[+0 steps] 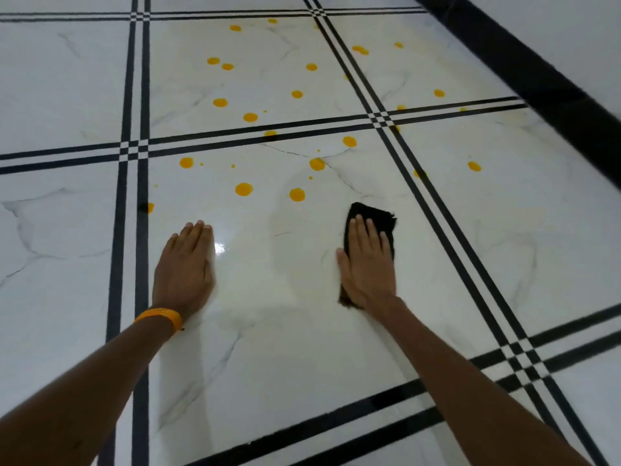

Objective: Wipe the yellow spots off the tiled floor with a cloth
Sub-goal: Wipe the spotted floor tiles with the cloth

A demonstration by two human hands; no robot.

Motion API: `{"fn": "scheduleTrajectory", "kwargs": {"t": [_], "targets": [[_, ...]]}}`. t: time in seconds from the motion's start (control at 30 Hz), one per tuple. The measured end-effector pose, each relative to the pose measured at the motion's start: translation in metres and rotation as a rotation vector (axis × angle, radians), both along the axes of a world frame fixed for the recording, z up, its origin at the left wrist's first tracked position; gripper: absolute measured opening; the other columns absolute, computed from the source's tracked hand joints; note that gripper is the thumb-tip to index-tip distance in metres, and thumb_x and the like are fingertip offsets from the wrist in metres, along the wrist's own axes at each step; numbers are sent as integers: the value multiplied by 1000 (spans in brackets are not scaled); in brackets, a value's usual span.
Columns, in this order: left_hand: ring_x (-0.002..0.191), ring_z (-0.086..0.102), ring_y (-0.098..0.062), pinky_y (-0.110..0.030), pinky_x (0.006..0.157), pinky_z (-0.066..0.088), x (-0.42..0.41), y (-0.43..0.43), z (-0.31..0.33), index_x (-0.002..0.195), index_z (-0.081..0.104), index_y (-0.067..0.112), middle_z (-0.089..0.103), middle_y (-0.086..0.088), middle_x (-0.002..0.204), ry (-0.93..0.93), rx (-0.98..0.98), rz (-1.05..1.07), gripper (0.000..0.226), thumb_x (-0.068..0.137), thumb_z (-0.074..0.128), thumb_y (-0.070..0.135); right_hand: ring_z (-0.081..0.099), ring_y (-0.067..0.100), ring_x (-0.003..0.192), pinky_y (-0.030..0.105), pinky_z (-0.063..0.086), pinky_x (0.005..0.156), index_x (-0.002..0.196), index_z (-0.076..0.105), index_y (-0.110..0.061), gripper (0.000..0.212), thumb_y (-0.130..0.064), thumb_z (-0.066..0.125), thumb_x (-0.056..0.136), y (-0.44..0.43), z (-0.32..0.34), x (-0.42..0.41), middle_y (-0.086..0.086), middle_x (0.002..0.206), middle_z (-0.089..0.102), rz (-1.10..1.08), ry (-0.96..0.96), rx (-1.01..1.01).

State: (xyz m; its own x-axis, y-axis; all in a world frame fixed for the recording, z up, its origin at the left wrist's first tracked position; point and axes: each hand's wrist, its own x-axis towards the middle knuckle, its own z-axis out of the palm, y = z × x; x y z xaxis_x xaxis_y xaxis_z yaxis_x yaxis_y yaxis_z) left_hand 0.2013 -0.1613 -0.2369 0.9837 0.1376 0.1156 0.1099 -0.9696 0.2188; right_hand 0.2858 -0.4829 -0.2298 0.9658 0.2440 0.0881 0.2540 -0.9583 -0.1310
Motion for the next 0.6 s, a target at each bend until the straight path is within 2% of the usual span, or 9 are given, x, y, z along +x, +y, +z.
{"fn": "scheduleTrajectory", "kwargs": {"t": [0.03, 0.1, 0.17, 0.2, 0.27, 0.37, 0.43, 0.53, 0.6], "targets": [[145, 31, -35, -46, 121, 22, 1, -5, 2, 146, 39, -4, 39, -21, 153, -6, 36, 0, 52, 95, 42, 3, 22, 28, 154, 48, 18, 124, 157, 29, -5, 68, -43, 25, 101, 14, -2, -10, 10, 166, 27, 49, 0, 2], [141, 37, -37, -47, 119, 26, 1, -16, 5, 140, 47, -6, 47, -24, 146, -33, 28, -3, 48, 92, 46, -3, 17, 24, 156, 46, 16, 125, 159, 25, -9, 66, -41, 32, 103, 22, -6, -46, 6, 167, 22, 383, 38, -9], [139, 41, -37, -46, 118, 28, 2, -33, 6, 137, 50, -5, 50, -23, 143, -68, -47, -26, 49, 90, 44, 4, 12, 19, 156, 44, 12, 127, 161, 20, -14, 65, -41, 33, 103, -15, -1, -52, 1, 169, 17, 613, 82, -52], [138, 43, -36, -44, 118, 28, 6, -46, 8, 137, 51, -4, 51, -22, 143, -74, -80, -73, 51, 89, 41, 9, 11, 18, 156, 46, 15, 126, 161, 19, -16, 65, -42, 32, 103, -41, 0, -41, 0, 169, 17, 576, 67, -44], [137, 44, -35, -38, 118, 24, 22, -79, 9, 137, 52, -3, 51, -22, 143, -66, -136, -213, 54, 89, 37, 16, 9, 17, 156, 49, 18, 125, 161, 17, -17, 66, -46, 26, 102, -90, 3, -11, -2, 168, 14, 292, 98, -5], [143, 35, -31, -35, 120, 17, 55, -135, 6, 145, 42, -1, 41, -18, 152, -45, -146, -413, 56, 94, 33, 21, 11, 22, 156, 45, 11, 127, 161, 16, -11, 73, -51, 14, 101, -111, 5, 13, 5, 169, 15, -74, 77, -13], [149, 25, -25, -37, 121, 13, 68, -155, -1, 152, 31, 5, 30, -12, 159, -39, -65, -493, 58, 98, 28, 25, 8, 22, 157, 44, 8, 127, 161, 15, -10, 72, -51, 19, 101, -93, 1, -7, 6, 169, 13, 22, 83, 2], [152, 13, -18, -38, 123, 10, 74, -156, -5, 156, 22, 12, 19, -4, 163, 0, -46, -505, 57, 102, 23, 30, 1, 16, 157, 40, 4, 128, 162, 11, -15, 67, -45, 31, 105, -108, 4, -42, -1, 170, 6, 526, 180, -25], [152, 11, -16, -37, 124, 10, 72, -156, -4, 157, 21, 13, 17, -2, 164, 8, -56, -498, 57, 102, 23, 31, 0, 13, 157, 42, 6, 128, 162, 9, -19, 66, -43, 30, 105, -142, 5, -26, -4, 170, 6, 531, 170, -38]]}}
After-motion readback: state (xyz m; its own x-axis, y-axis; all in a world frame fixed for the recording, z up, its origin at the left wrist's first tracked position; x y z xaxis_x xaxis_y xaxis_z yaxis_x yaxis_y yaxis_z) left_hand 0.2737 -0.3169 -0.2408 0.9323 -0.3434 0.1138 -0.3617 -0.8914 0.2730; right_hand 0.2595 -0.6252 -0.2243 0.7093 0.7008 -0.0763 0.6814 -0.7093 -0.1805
